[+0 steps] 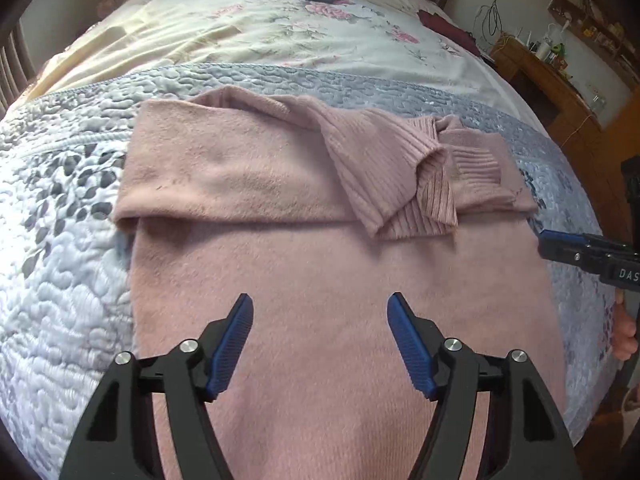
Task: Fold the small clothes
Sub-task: 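Fold the collar down onto the crossed sleeves and open both tools, then move both tools to the ribbed sweater hem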
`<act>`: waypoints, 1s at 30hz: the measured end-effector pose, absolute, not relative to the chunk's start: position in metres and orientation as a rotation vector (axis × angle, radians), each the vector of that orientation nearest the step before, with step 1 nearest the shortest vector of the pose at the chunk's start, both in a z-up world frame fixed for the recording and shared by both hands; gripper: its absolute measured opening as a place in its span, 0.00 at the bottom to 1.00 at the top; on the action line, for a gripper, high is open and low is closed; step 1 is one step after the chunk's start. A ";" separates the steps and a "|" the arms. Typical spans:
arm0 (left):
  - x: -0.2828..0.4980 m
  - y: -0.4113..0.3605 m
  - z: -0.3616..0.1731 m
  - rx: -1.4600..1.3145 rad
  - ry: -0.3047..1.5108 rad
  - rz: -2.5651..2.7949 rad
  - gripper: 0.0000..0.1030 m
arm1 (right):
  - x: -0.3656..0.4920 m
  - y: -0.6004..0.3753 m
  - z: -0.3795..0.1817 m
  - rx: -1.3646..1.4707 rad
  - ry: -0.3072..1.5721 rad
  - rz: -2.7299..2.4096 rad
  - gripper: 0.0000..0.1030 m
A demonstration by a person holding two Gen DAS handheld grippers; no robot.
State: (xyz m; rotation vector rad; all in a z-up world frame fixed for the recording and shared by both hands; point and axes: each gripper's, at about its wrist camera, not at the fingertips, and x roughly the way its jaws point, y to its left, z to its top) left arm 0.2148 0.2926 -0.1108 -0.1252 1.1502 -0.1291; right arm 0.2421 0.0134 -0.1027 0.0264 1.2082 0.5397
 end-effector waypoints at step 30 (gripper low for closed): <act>-0.029 0.368 -0.137 -0.308 1.287 0.007 0.74 | 0.002 -0.091 -0.166 0.164 1.389 0.364 0.34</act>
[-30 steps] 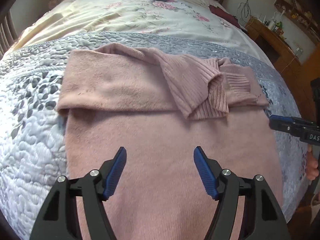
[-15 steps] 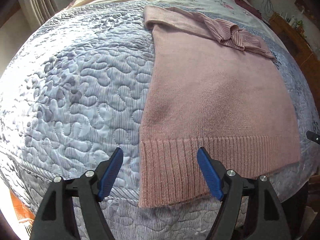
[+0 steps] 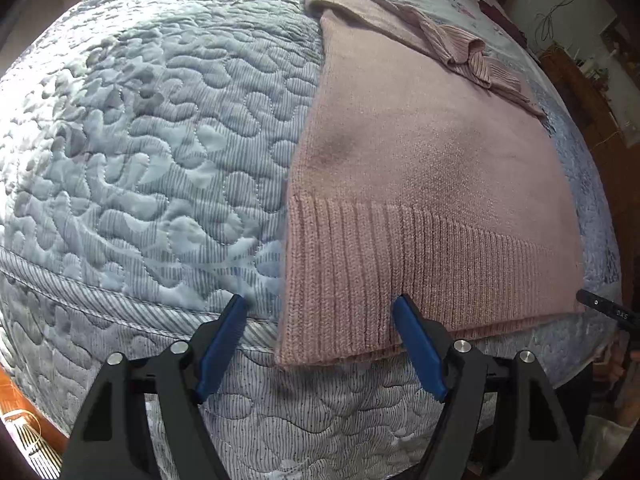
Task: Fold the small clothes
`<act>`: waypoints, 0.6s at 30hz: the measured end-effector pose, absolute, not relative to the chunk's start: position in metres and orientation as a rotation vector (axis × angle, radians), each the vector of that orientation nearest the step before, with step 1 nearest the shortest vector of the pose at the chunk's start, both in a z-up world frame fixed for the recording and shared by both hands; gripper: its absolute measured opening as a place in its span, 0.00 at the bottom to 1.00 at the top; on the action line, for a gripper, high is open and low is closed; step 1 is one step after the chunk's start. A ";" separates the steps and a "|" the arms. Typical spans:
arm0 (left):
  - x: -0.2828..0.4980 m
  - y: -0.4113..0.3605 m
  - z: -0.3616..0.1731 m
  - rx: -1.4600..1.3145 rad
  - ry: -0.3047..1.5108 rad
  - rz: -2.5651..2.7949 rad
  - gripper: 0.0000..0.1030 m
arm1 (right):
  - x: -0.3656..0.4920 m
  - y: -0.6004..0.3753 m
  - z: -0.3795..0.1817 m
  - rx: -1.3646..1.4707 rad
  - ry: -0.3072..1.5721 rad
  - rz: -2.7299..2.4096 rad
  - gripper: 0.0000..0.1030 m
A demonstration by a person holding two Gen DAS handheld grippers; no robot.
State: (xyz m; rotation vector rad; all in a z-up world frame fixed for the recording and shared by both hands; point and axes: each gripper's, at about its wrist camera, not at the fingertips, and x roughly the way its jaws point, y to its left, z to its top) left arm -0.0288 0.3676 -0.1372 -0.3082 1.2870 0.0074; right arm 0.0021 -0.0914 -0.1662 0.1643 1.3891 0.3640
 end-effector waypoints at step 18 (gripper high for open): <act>-0.002 0.380 -0.094 -0.563 1.194 -0.146 0.14 | 0.035 -0.100 -0.113 0.441 1.328 0.600 0.08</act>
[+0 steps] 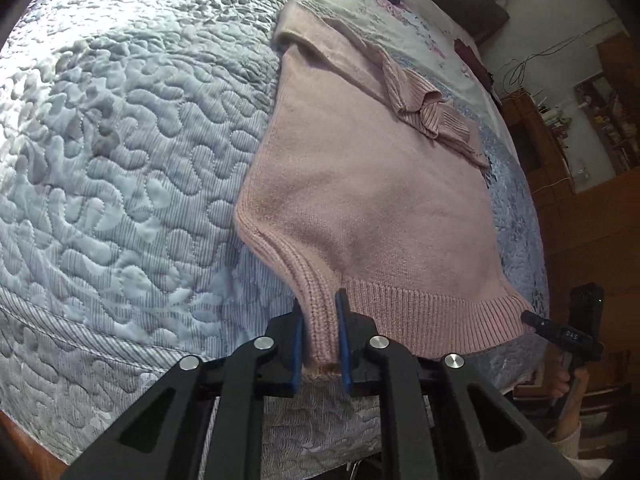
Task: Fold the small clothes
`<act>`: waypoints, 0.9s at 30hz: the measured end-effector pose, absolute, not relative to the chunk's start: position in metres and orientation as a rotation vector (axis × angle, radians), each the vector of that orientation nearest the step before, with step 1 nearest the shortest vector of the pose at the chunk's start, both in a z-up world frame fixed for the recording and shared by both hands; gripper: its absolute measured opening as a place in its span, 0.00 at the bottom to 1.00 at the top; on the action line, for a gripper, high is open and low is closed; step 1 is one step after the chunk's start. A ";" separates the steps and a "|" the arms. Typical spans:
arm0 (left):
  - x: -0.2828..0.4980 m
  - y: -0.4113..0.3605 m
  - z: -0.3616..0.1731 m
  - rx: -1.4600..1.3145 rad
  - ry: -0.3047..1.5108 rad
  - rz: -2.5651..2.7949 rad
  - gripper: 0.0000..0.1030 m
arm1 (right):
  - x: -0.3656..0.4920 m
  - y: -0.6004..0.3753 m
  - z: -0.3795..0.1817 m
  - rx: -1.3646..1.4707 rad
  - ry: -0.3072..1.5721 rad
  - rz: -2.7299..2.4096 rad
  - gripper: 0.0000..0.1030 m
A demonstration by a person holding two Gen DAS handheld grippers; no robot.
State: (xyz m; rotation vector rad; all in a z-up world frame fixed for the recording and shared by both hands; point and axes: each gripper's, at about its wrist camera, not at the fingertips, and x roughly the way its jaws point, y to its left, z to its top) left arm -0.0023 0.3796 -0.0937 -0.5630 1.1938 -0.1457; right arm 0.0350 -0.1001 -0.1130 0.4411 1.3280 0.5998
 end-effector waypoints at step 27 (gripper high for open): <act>0.127 0.419 -0.128 -0.624 1.171 0.023 0.27 | 0.187 -0.112 -0.149 0.570 1.443 0.437 0.17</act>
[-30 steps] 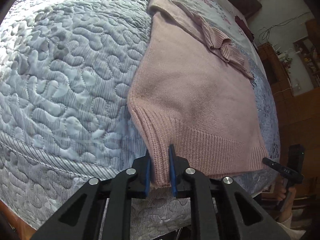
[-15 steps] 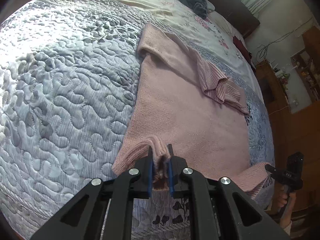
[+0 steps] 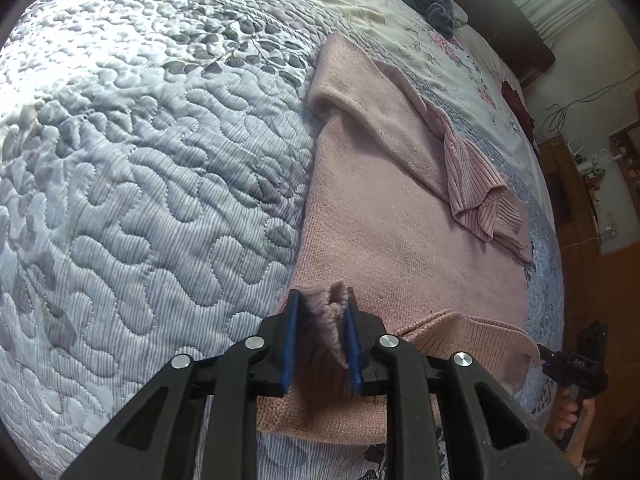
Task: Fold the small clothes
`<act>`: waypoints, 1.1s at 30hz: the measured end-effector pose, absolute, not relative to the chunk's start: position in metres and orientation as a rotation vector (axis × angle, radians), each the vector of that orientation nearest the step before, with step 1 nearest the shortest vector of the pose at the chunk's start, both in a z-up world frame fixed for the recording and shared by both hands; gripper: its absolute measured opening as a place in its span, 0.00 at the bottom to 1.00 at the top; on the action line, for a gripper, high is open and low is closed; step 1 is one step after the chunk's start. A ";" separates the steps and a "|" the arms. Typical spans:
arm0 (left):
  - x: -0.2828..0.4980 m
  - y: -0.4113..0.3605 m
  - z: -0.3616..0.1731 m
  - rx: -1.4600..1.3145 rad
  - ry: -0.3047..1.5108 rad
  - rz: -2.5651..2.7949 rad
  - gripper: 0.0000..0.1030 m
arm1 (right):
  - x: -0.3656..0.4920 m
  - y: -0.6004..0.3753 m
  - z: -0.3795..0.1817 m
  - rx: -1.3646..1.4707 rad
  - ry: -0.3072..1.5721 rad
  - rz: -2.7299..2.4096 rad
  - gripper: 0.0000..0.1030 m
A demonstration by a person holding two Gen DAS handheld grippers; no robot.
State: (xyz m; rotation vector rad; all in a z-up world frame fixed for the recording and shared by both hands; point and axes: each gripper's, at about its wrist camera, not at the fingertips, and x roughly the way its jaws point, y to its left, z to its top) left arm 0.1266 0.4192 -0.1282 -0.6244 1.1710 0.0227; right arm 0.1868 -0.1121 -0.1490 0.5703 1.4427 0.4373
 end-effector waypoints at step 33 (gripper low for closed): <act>0.143 0.358 -0.114 -0.060 1.116 -0.109 0.13 | 0.187 -0.051 -0.129 -0.032 1.308 0.479 0.56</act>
